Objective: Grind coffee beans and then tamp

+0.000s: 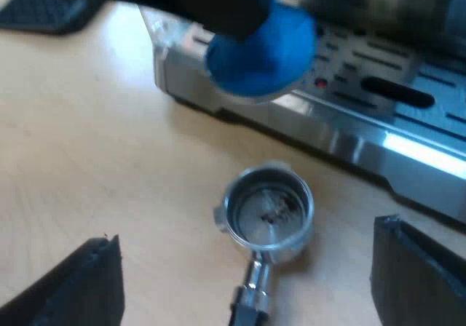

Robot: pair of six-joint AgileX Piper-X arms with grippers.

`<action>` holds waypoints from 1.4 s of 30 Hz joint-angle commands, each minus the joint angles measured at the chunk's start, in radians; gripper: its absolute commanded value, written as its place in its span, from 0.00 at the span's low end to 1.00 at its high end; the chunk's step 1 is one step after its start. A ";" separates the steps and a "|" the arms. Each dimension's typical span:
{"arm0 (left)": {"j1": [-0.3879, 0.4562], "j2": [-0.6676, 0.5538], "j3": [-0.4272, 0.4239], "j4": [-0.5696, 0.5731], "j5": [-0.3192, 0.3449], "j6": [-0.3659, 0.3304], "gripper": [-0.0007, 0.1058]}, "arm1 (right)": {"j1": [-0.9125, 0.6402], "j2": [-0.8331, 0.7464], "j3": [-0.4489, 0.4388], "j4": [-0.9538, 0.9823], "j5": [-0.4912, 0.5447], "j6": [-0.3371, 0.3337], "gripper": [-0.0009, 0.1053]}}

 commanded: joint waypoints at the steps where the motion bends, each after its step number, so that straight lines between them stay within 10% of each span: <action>1: 0.063 -0.024 -0.009 0.054 -0.017 -0.037 0.01 | -0.002 -0.002 -0.002 -0.021 -0.005 -0.012 0.67; 9: 0.260 -0.104 0.008 0.146 0.021 -0.035 0.01 | -0.002 0.005 -0.002 -0.034 -0.155 -0.062 0.67; 20: 0.279 -0.156 0.142 0.163 0.021 -0.035 0.01 | -0.002 0.056 -0.002 -0.220 -0.186 -0.215 0.67; 42: 0.282 -0.156 0.539 -0.266 -0.024 -0.035 0.01 | -0.002 0.178 -0.002 -0.246 -0.241 -0.213 0.67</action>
